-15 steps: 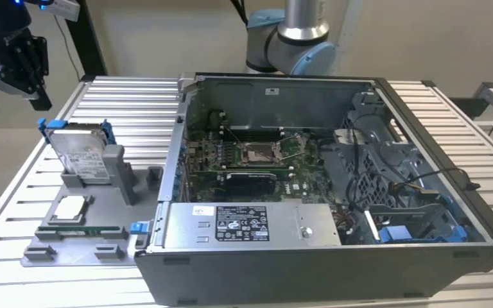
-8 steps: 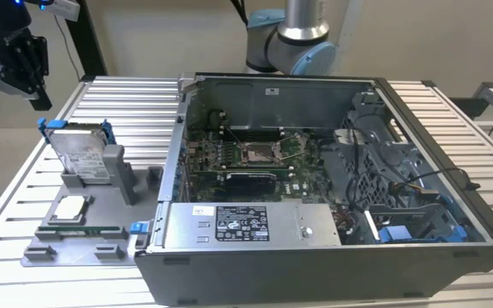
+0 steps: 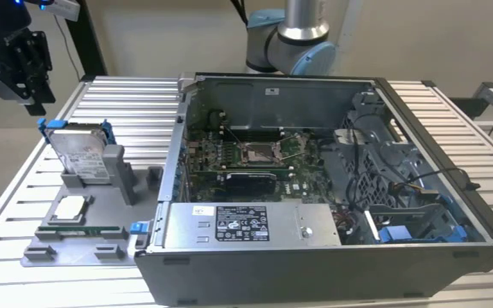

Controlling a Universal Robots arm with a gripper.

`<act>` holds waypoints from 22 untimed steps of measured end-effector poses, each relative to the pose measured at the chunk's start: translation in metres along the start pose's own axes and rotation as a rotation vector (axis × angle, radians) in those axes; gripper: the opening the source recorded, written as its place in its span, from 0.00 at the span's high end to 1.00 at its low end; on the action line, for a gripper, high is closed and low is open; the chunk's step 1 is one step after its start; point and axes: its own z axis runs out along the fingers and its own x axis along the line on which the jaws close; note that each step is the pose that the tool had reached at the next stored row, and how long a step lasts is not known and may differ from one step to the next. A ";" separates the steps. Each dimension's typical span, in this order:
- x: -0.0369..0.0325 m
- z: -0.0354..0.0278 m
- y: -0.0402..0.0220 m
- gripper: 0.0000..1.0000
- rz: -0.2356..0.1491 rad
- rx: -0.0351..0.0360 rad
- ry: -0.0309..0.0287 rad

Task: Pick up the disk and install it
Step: 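Pick up the disk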

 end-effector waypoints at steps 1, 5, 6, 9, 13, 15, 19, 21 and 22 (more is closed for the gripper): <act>0.0000 0.0000 0.0000 1.00 -0.001 0.0000 0.0000; 0.0000 0.0000 0.0000 1.00 -0.003 0.0000 0.0000; 0.0000 0.0000 0.0000 1.00 -0.003 0.0001 0.0000; 0.0000 0.0000 0.0000 1.00 -0.005 0.0001 -0.0001; 0.0000 0.0000 0.0000 1.00 -0.007 0.0002 -0.0001; 0.0000 0.0000 0.0000 1.00 -0.008 0.0001 -0.0001; 0.0000 0.0000 0.0000 1.00 -0.010 0.0002 -0.0002; 0.0000 0.0000 0.0000 1.00 -0.012 0.0002 -0.0002; 0.0000 0.0000 0.0000 1.00 -0.012 0.0002 -0.0001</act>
